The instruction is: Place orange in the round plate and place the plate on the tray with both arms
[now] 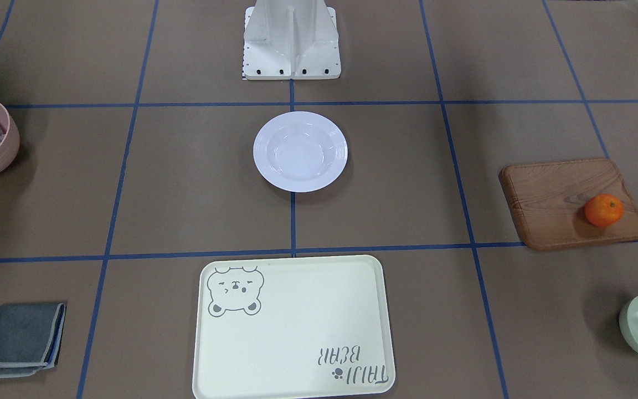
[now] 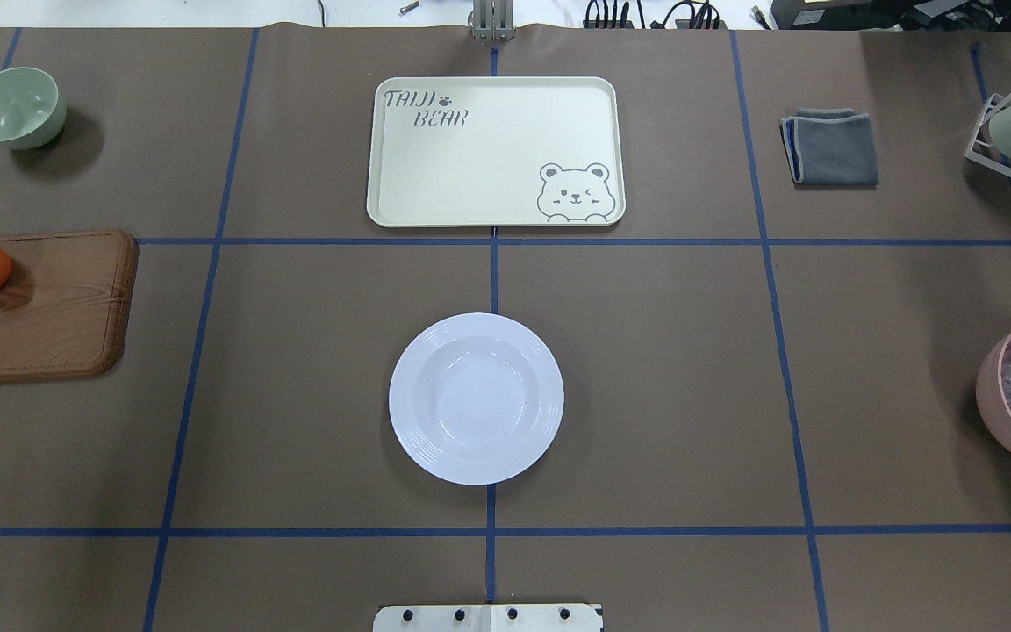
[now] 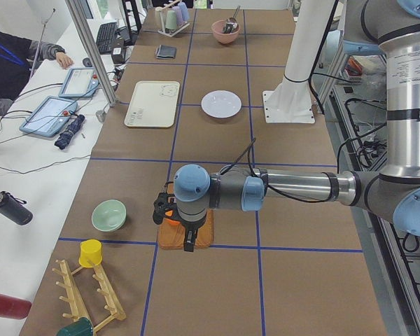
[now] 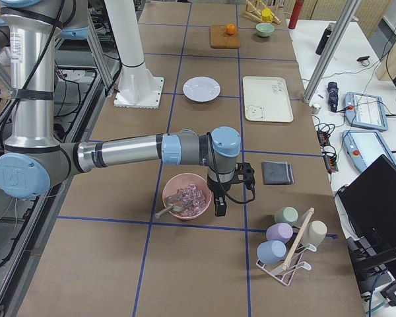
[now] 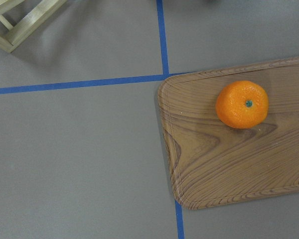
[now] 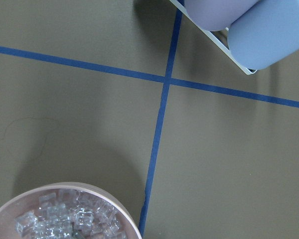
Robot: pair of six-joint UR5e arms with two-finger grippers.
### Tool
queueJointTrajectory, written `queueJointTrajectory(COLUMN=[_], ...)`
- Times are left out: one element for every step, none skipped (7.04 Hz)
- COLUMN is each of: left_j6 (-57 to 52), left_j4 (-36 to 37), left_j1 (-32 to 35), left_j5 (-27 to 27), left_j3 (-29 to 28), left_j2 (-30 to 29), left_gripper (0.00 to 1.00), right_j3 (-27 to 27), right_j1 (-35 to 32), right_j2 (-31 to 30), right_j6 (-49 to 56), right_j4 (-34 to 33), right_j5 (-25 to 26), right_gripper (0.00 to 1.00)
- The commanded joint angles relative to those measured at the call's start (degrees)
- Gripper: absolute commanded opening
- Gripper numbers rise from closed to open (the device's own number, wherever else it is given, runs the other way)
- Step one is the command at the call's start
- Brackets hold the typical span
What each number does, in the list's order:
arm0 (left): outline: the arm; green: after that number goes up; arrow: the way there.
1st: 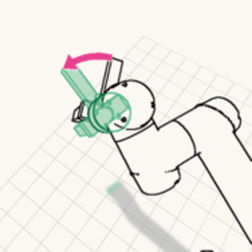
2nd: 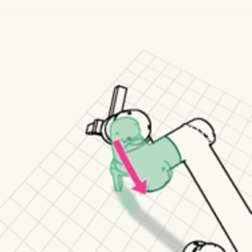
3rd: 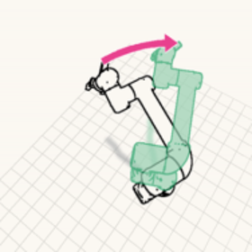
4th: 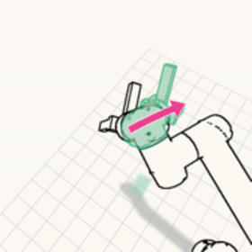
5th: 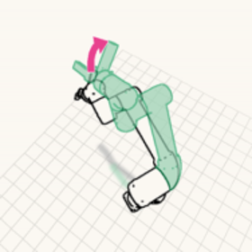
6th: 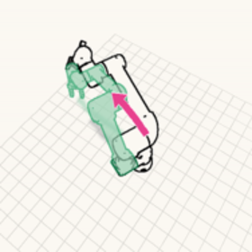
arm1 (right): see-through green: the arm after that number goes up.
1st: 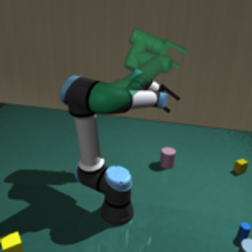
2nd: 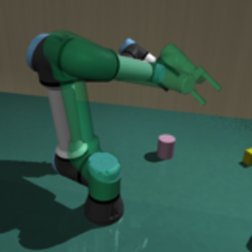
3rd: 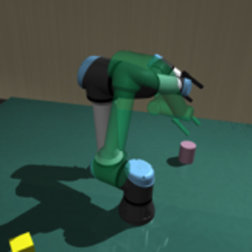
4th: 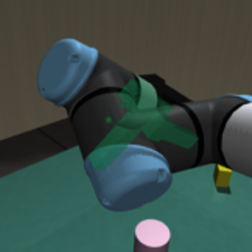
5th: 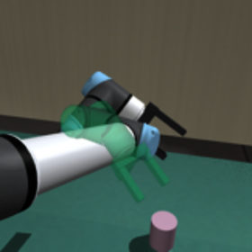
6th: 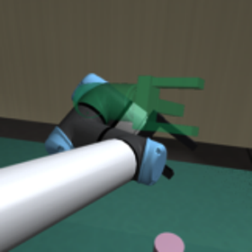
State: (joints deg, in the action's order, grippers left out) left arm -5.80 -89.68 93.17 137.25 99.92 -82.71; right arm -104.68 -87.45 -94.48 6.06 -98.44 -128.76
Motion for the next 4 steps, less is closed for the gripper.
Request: queueJointTrajectory(left_j6=[0.3, 0.3, -0.1, -0.1], left_j4=[0.0, -0.1, -0.1, -0.1], left_j1=[-0.1, -0.1, -0.1, -0.1], left_j5=[0.0, -0.1, -0.1, -0.1], left_j3=[0.4, 0.7, 1.6, 2.5], left_j2=[0.0, -0.2, -0.2, -0.9], left_gripper=[0.99, 0.99, 0.99, 0.99], right_j3=[0.0, -0.4, -1.1, -3.4], right_j1=[0.0, 0.0, 0.0, 0.0], right_j2=[0.1, 0.4, 0.8, 1.5], right_j6=[0.1, 0.2, 0.3, 0.3], right_j4=[0.2, 0.2, 0.3, 0.3], right_j5=[0.6, 0.5, 0.9, 0.4], right_gripper=[1.0, 1.0, 1.0, 1.0])
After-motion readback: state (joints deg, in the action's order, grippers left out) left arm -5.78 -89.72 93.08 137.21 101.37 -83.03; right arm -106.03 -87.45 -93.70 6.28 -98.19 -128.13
